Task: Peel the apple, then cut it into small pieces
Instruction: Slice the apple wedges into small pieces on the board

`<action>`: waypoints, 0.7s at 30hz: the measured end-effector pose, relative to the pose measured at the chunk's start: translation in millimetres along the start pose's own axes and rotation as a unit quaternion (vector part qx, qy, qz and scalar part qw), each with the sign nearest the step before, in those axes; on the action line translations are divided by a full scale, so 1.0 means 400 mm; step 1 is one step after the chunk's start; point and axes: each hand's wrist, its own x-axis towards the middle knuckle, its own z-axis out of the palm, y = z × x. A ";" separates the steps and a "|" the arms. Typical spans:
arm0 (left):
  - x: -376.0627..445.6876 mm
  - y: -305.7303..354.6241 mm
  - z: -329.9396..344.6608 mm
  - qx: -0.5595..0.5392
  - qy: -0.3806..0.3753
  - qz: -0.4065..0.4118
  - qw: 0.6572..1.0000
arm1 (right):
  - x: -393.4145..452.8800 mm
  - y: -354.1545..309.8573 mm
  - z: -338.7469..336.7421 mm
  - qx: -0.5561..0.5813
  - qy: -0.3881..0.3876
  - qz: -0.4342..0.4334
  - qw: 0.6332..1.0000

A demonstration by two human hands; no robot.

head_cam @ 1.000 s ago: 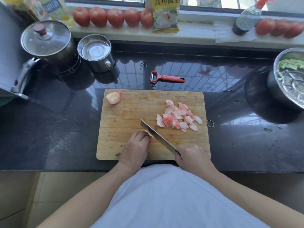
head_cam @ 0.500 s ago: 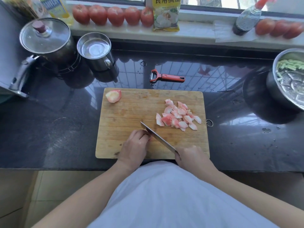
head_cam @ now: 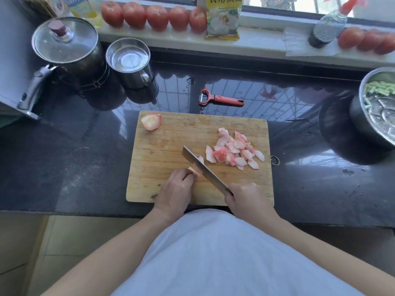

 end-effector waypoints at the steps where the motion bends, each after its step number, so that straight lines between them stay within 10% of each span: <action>1: 0.003 0.007 -0.006 -0.003 0.000 0.000 1.000 | -0.007 0.003 -0.001 -0.003 -0.003 -0.005 1.000; 21: 0.008 0.004 -0.003 -0.017 0.008 -0.028 0.999 | 0.009 -0.019 -0.003 -0.097 -0.094 0.020 0.991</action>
